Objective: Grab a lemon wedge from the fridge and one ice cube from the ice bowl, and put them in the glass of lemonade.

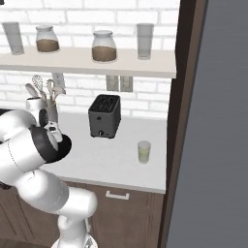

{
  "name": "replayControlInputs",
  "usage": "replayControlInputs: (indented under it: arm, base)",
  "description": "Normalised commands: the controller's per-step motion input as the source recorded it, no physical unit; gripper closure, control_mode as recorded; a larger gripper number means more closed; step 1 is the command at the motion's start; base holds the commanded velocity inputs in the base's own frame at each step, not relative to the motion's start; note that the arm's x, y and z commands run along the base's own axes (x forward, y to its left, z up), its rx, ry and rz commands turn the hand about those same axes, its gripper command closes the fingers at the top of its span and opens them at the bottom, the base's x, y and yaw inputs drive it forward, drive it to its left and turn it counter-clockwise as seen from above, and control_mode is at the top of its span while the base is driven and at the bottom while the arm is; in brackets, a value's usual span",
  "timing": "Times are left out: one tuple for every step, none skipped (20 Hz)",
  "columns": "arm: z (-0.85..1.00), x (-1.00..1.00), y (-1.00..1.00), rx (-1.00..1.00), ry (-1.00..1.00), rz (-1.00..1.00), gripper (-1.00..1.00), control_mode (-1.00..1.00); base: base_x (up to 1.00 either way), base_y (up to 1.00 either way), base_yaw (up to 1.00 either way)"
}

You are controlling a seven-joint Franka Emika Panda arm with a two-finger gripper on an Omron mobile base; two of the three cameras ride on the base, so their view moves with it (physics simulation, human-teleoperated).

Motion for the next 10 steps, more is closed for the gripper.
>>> replayControlInputs:
  arm:
    - [-0.21, 0.21, 0.06, 0.03, 0.0, 0.0, -1.0, -1.0]
    - [-0.24, 0.19, 0.05, 0.08, 0.0, 0.0, -1.0, -1.0]
    - [-0.21, 0.16, 0.11, 0.05, 0.0, 0.0, -1.0, -1.0]
    - [-0.23, 0.16, 0.09, 0.05, 0.0, 0.0, -1.0, -1.0]
    - [-0.27, 0.16, 0.09, 0.06, 0.0, 0.01, -1.0, -1.0]
    - [-0.24, 0.15, 0.09, 0.06, 0.0, 0.0, -1.0, -1.0]
    - [-0.21, 0.09, 0.1, 0.05, 0.0, 0.0, -1.0, -1.0]
    - [-0.09, 0.01, 0.1, 0.03, 0.0, 0.0, -1.0, -1.0]
    - [0.0, 0.0, 0.09, 0.0, 0.0, 0.0, -1.0, -1.0]
    - [0.0, 0.0, 0.08, 0.0, 0.0, 0.0, -1.0, -1.0]
  base:
    - [0.0, 0.0, 0.0]
    - [0.0, 0.0, 0.0]
    - [0.0, 0.0, 0.0]
    - [0.0, 0.0, 0.0]
    - [0.0, 0.0, 0.0]
    - [0.0, 0.0, 0.0]
    - [0.0, 0.0, 0.0]
    - [0.0, 0.0, 0.0]
    - [0.0, 0.0, 0.0]
    - [0.0, 0.0, 0.0]
